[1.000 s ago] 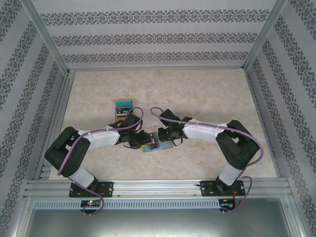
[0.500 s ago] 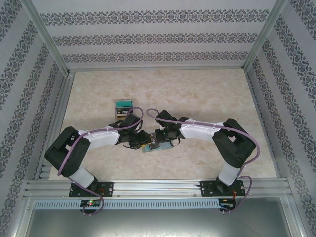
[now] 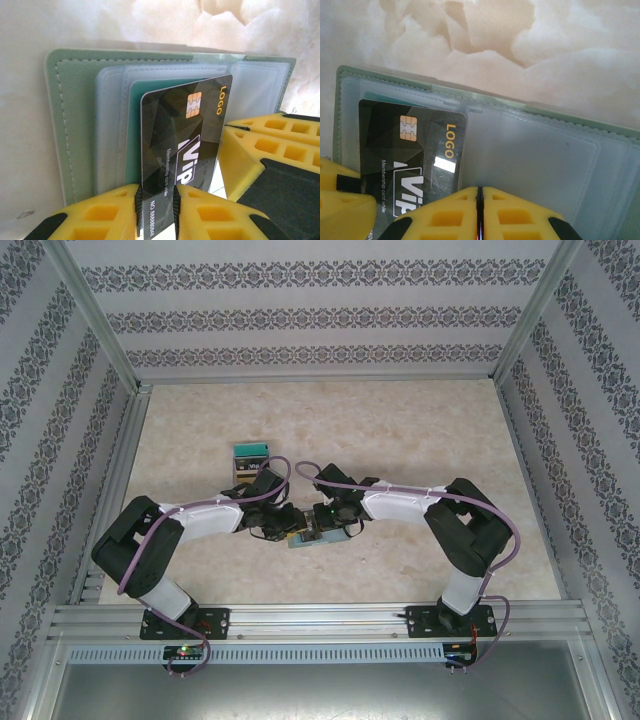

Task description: Take the credit cards out of the card holder

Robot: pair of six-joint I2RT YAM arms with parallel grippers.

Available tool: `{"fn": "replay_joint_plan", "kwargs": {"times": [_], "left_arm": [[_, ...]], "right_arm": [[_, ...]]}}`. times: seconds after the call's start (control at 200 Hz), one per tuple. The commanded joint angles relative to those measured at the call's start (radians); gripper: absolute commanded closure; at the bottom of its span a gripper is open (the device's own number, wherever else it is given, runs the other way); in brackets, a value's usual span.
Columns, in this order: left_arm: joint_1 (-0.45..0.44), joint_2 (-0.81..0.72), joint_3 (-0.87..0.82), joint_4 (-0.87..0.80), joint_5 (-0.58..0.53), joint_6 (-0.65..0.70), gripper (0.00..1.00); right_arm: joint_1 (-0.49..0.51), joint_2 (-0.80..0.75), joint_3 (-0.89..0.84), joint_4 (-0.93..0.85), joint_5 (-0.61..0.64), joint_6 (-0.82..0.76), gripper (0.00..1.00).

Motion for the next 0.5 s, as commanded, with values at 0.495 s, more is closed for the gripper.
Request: {"fn": "replay_joint_plan", "kwargs": {"times": [0.495], "left_arm": [[0.007, -0.012, 0.0, 0.048, 0.008, -0.021, 0.89]], "right_arm": [[0.012, 0.017, 0.0, -0.001, -0.005, 0.003, 0.87]]}}
